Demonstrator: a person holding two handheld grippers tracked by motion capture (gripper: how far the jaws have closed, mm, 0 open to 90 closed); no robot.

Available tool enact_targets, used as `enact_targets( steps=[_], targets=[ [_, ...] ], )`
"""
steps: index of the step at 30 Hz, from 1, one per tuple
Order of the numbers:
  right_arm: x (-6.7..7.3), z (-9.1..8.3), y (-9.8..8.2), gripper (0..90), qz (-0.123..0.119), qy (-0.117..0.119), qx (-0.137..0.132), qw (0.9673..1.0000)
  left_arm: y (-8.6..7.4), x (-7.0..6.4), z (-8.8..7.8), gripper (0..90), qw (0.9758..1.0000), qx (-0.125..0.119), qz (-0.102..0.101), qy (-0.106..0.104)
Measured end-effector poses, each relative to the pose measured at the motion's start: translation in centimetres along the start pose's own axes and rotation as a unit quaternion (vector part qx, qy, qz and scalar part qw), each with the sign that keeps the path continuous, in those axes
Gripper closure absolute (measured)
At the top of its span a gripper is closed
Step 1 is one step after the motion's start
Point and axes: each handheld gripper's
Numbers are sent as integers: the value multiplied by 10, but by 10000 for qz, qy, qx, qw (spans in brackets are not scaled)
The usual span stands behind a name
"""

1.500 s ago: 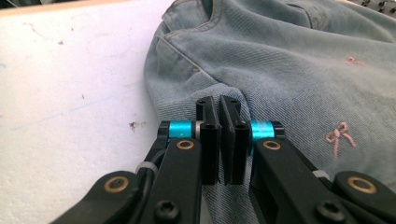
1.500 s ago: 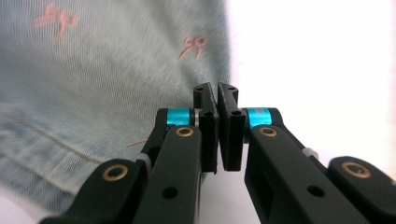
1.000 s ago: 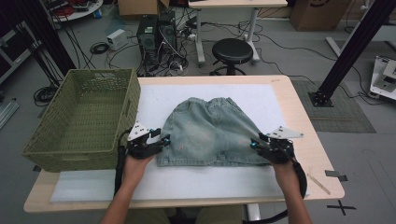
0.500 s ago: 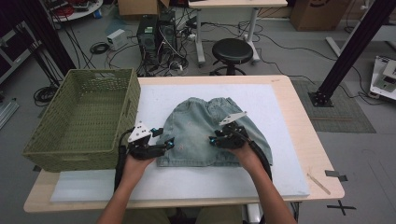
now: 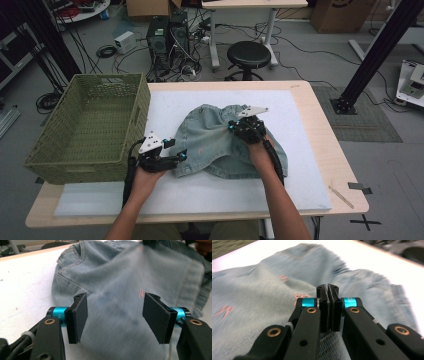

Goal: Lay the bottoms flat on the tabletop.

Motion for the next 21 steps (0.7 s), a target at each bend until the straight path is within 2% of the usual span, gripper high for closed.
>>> enact_targets(
  steps=[2,4,8,11,14,16,18,21],
  targets=[
    [-3,2,0,889,10,-288,-7,9996,-2,-1,1,370,10000,81,-7,-11],
    [-4,6,-3,886,-4,-469,104,9988,-4,-1,2,370,9998,210,-20,-50],
    [-5,17,-14,855,73,-390,361,9986,-9,-3,3,366,9991,401,-83,-112],
    [-3,16,-19,743,55,-321,395,9987,-12,-3,2,366,9980,599,-151,-148],
    [-5,3,-23,615,79,-248,172,9995,-16,-4,-1,360,9974,686,-198,-62],
    [-8,-10,-27,587,149,-177,-8,9997,-19,-4,-4,353,9972,715,-187,-61],
    [-12,-24,-33,564,160,-209,-125,9996,-22,-4,-6,353,9972,731,-179,-4],
    [-18,-42,-47,530,198,-176,-221,9994,-26,-6,-9,353,9968,771,-209,43]
  ],
)
Point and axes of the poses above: each handheld gripper's, and its own axes: z roughly forward along the jaws, y roughly out of its top, x roughly to its left, and after that the axes turned 3 degrees about x, right-handed
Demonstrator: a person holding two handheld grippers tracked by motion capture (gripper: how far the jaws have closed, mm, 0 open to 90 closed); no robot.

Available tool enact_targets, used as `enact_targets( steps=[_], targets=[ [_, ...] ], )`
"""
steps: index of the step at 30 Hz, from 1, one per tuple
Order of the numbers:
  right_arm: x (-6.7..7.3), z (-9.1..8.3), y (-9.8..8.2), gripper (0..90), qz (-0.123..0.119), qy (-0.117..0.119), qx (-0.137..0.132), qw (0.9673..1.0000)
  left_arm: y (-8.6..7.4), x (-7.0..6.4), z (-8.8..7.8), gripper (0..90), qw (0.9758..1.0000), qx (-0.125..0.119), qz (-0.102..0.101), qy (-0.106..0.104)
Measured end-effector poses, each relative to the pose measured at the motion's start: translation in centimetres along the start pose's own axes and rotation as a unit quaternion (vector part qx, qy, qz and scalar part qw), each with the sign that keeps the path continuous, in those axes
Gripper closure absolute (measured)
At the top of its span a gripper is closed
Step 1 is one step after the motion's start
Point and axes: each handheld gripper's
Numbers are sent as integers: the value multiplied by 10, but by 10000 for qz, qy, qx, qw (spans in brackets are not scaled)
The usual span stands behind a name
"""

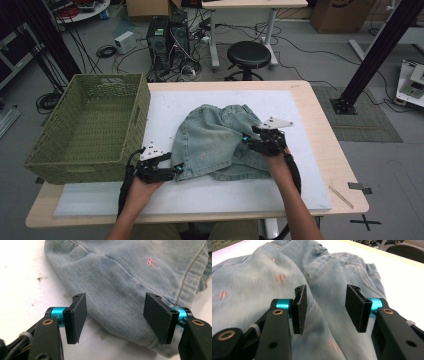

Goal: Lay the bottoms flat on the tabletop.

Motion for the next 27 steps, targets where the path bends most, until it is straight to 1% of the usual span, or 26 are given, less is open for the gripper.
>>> enact_targets(
  steps=[3,4,6,7,8,9,11,13,14,16,19,21,23,24,27],
  targets=[
    [-8,-15,-15,514,-4,-64,-4,10000,-1,-1,2,353,9999,162,-13,27],
    [-11,-20,-20,513,9,-60,-9,10000,-1,-2,3,355,9997,251,-16,20],
    [-17,-28,-29,508,69,-28,0,10000,0,-3,6,375,9993,369,-15,74],
    [-19,-32,-34,507,100,-23,8,9999,0,-4,6,417,9990,448,39,74],
    [-21,-36,-39,507,89,-33,24,10000,0,-5,7,496,9987,500,95,57],
    [-23,-40,-43,507,96,-39,44,9999,0,-7,7,548,9985,516,163,111],
    [-27,-47,-53,505,151,-102,101,9998,0,-8,6,702,9985,498,187,144],
    [-31,-53,-61,501,228,-132,125,9996,-1,-8,2,838,9987,408,208,210],
    [-33,-56,-65,499,268,-155,127,9994,-1,-7,0,864,9991,349,142,191],
    [-35,-61,-72,499,343,-173,167,9991,0,-6,-5,870,9995,197,120,228],
    [-38,-67,-83,499,423,-201,278,9985,3,-2,-15,875,9998,-82,24,171],
    [-39,-70,-89,498,486,-206,385,9979,4,2,-22,875,9997,-224,-57,108],
    [-39,-73,-96,499,535,-215,446,9973,4,4,-27,875,9995,-284,-84,83],
    [-39,-74,-98,499,556,-216,468,9971,4,4,-28,875,9995,-285,-65,73],
    [-37,-77,-104,499,632,-203,498,9965,3,1,-28,874,9992,-373,-88,129]
  ],
)
Point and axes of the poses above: each handheld gripper's, and its own axes: z roughly forward along the jaws, y roughly out of its top, x roughly to its left, and after that the axes turned 3 degrees about x, right-handed
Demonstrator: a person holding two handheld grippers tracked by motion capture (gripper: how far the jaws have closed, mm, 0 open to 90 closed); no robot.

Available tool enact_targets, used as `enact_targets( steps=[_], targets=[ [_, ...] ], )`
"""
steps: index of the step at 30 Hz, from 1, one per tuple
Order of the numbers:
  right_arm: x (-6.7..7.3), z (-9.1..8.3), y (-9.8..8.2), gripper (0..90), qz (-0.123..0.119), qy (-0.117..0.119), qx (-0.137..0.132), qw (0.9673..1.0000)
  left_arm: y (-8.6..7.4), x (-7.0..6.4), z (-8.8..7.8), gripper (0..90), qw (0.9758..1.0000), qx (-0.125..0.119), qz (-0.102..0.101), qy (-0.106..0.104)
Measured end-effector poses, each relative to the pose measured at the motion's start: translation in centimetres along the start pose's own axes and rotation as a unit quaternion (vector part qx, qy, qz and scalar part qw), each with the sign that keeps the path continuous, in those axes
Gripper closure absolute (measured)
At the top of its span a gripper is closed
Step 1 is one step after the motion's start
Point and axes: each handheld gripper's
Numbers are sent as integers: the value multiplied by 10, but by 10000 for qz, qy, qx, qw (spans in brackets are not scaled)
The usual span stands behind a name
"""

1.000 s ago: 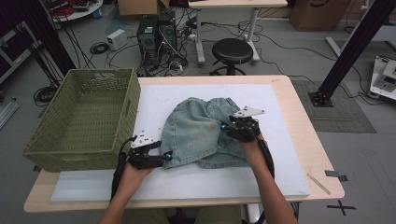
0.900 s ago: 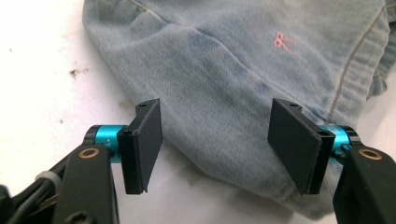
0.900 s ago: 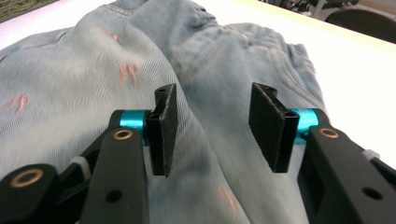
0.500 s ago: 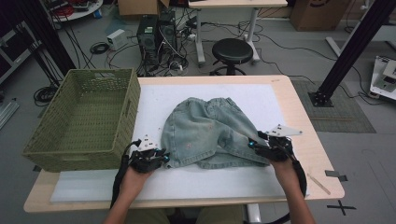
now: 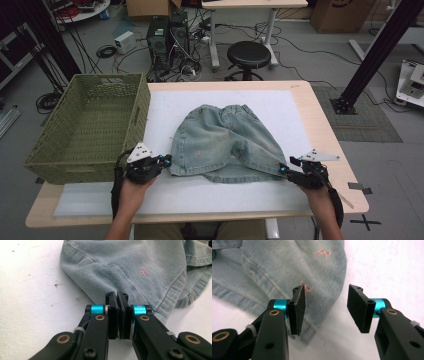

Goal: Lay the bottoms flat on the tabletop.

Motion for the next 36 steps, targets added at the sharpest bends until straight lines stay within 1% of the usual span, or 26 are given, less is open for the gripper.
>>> enact_targets(
  steps=[2,3,4,5,7,8,10,11,12,13,14,15,16,18,19,20,23,25,26,27,28,30,32,34,36],
  targets=[
    [3,-2,-3,502,7,48,6,10000,-2,-2,0,855,10000,-24,15,42],
    [5,-3,-4,502,13,54,20,10000,-3,-3,0,787,10000,-33,-20,67],
    [6,-4,-5,504,-4,60,48,10000,-4,-4,0,675,9999,-45,-71,107],
    [7,-4,-6,506,-12,45,92,9999,-6,-5,-1,616,9999,-53,-97,101],
    [9,-2,-9,517,8,54,258,9997,-8,-8,-3,548,9997,-90,-168,136],
    [10,-1,-11,522,15,37,336,9994,-10,-9,-5,522,9997,-107,-199,125],
    [11,4,-14,540,-8,62,488,9988,-13,-12,-7,505,9995,-118,-249,130],
    [11,5,-15,550,-25,46,465,9989,-14,-13,-8,500,9994,-110,-294,112],
    [11,5,-15,567,21,79,460,9989,-15,-14,-9,499,9994,-77,-328,104],
    [10,5,-15,606,60,87,444,9990,-16,-15,-8,496,9993,-63,-358,112],
    [10,5,-15,675,64,126,448,9989,-17,-16,-8,497,9992,-33,-387,107],
    [9,5,-16,718,47,185,427,9989,-17,-18,-8,496,9991,-16,-422,108],
    [10,5,-16,772,-27,227,410,9989,-17,-20,-6,496,9991,27,-416,119],
    [11,3,-15,810,-202,193,391,9988,-16,-24,-2,497,9990,152,-400,123],
    [10,2,-15,829,-237,198,369,9988,-16,-25,1,496,9987,232,-443,137],
    [9,0,-15,835,-263,154,342,9990,-16,-25,4,496,9982,329,-468,156],
    [1,-8,-18,841,-135,206,169,9996,-18,-26,13,497,9963,576,-590,223],
    [-2,-12,-19,841,-123,242,119,9996,-20,-30,17,508,9953,673,-635,282],
    [-3,-13,-20,841,-153,238,104,9995,-20,-32,19,521,9952,694,-591,343],
    [-2,-14,-19,841,-209,219,85,9995,-19,-33,18,545,9951,702,-568,403],
    [-1,-15,-19,841,-238,198,70,9995,-19,-34,18,643,9951,724,-529,416],
    [1,-17,-18,841,-307,136,43,9994,-18,-36,14,824,9960,676,-364,459],
    [1,-19,-17,841,-336,93,37,9994,-17,-37,8,866,9972,557,-324,384],
    [0,-22,-17,841,-364,25,39,9993,-16,-36,1,869,9983,394,-341,252],
    [-1,-27,-17,841,-350,14,17,9994,-14,-34,-8,872,9990,243,-347,114]
  ],
)
Point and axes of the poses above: each handheld gripper's, and its own axes: z roughly forward along the jaws, y roughly out of its top, x roughly to its left, and after that the axes turned 3 degrees about x, right-handed
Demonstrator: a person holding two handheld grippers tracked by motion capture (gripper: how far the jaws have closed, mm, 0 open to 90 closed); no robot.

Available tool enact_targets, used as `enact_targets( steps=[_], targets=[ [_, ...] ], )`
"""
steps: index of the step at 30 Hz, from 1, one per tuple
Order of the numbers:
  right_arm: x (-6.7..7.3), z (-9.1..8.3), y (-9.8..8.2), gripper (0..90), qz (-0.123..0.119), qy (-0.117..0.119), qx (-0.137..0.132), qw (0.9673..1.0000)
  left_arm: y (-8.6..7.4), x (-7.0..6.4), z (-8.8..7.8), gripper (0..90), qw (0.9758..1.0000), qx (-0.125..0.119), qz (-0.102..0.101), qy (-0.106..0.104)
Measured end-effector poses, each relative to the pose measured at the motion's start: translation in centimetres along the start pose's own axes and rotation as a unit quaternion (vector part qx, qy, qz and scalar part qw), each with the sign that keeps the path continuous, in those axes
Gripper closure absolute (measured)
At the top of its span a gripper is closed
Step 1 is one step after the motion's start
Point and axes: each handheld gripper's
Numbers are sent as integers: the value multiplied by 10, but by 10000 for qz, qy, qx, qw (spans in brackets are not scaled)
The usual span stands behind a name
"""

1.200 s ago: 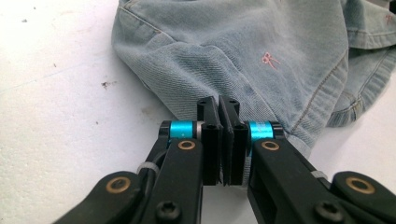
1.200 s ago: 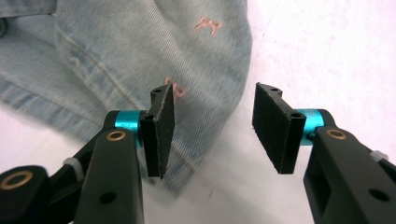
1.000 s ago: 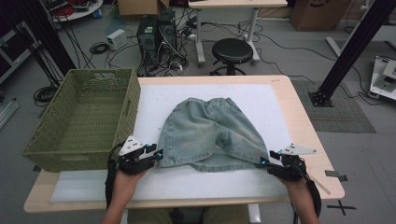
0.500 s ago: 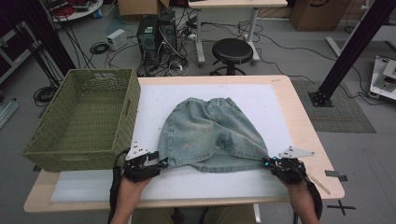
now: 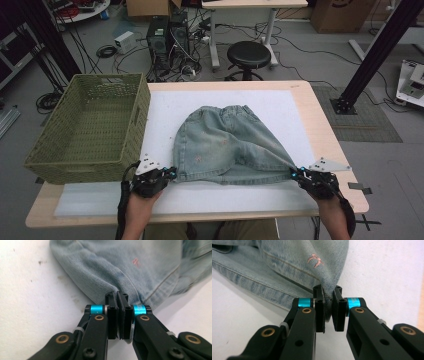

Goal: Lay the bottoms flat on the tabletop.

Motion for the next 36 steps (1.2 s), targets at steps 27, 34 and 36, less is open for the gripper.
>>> enact_targets(
  steps=[27,34,36],
  targets=[
    [57,19,27,562,-632,590,-309,9958,14,3,-10,299,9947,-928,281,-348],
    [99,53,47,561,-927,689,-143,9932,14,2,-12,287,9943,-974,308,-313],
    [105,64,52,562,-940,583,-46,9938,14,3,-11,287,9946,-946,311,-300]
  ],
)
Point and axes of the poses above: each handheld gripper's, and its own axes: z roughly forward along the jaws, y roughly out of its top, x roughly to its left, and after that the axes turned 3 degrees about x, right-handed
